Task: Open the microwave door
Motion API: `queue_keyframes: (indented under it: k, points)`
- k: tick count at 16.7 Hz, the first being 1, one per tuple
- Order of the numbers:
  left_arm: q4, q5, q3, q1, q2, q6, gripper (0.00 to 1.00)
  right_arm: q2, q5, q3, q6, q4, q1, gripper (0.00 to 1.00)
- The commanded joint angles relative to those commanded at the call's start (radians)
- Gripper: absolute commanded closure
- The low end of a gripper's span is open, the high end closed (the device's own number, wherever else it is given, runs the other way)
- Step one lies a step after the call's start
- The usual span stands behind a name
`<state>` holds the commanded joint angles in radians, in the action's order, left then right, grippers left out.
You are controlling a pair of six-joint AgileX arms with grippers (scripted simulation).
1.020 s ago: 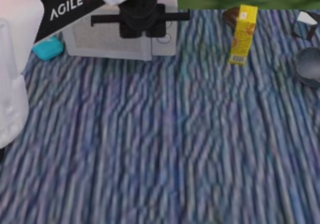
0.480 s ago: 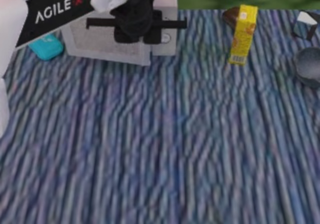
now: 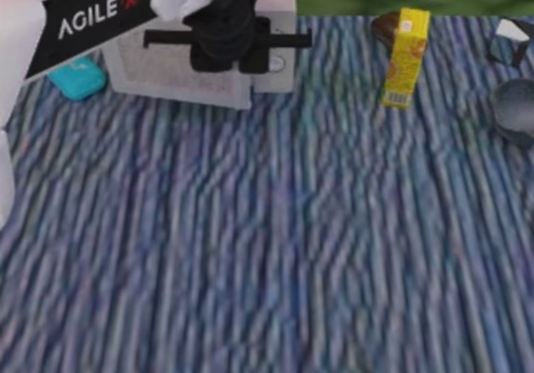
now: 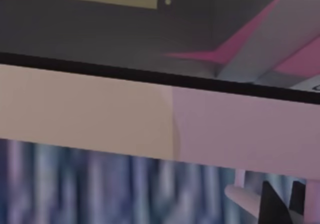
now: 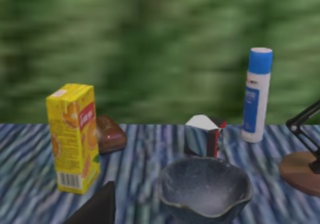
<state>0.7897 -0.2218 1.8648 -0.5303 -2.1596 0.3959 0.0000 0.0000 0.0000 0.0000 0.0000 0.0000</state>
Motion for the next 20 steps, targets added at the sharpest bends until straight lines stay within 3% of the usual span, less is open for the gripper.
queue_keyframes:
  k: [14, 20]
  points:
    - [0.0, 0.0, 0.0, 0.0, 0.0, 0.0, 1.0, 0.0, 0.0, 0.0, 0.0, 0.0, 0.0, 0.0]
    - [-0.039, 0.033, -0.088, 0.006, 0.049, -0.059, 1.0, 0.0, 0.0, 0.0, 0.0, 0.0, 0.0, 0.0]
